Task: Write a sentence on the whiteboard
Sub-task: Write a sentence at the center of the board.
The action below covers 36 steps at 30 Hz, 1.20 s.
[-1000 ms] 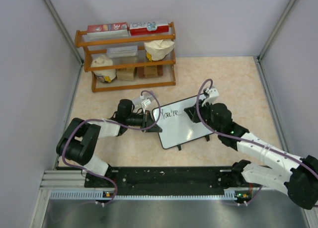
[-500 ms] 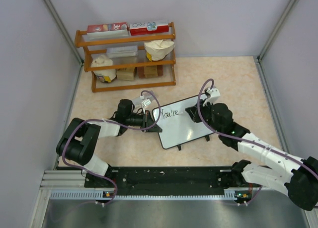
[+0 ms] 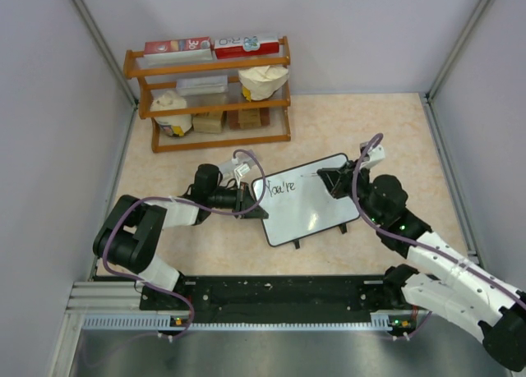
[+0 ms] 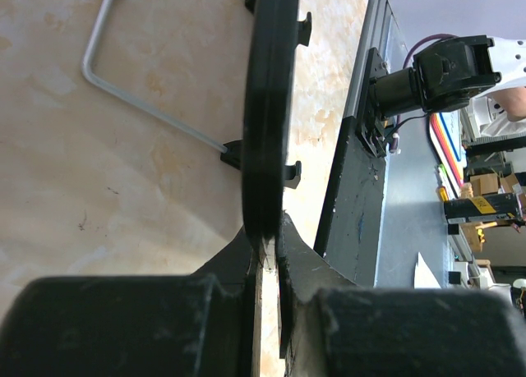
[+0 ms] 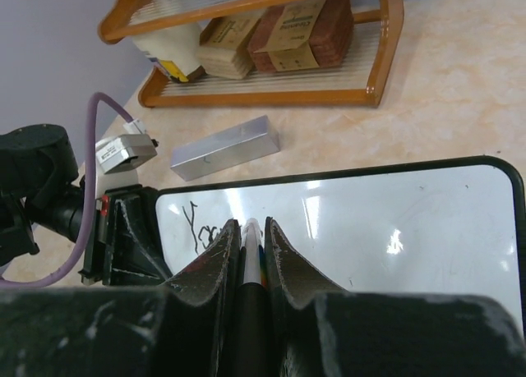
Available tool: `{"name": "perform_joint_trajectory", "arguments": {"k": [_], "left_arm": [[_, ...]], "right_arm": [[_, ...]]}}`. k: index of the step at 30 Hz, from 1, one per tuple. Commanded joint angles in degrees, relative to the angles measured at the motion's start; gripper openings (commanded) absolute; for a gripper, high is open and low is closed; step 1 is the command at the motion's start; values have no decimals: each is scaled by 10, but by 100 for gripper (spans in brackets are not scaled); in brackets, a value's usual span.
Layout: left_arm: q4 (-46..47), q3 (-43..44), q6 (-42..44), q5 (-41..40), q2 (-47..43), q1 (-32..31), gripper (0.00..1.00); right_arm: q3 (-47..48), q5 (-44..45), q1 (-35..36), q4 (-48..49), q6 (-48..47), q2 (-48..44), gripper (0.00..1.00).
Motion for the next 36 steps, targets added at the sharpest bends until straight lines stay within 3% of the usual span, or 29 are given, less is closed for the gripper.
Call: {"name": "perform_joint_trajectory", "arguments": {"k": [1,7,36], "left_arm": [[-7,-5,19,4,-3,-4,0],[-6,-8,20,0,-7,-4,0],[-6,-6,19,4,-3,-4,0]], "right_arm": [[21,-42,-34,2,-1,-20,0],[19,-109,-88,-16,24,-24,0],[79,-99,-96,-9,-24,55,0]]}}
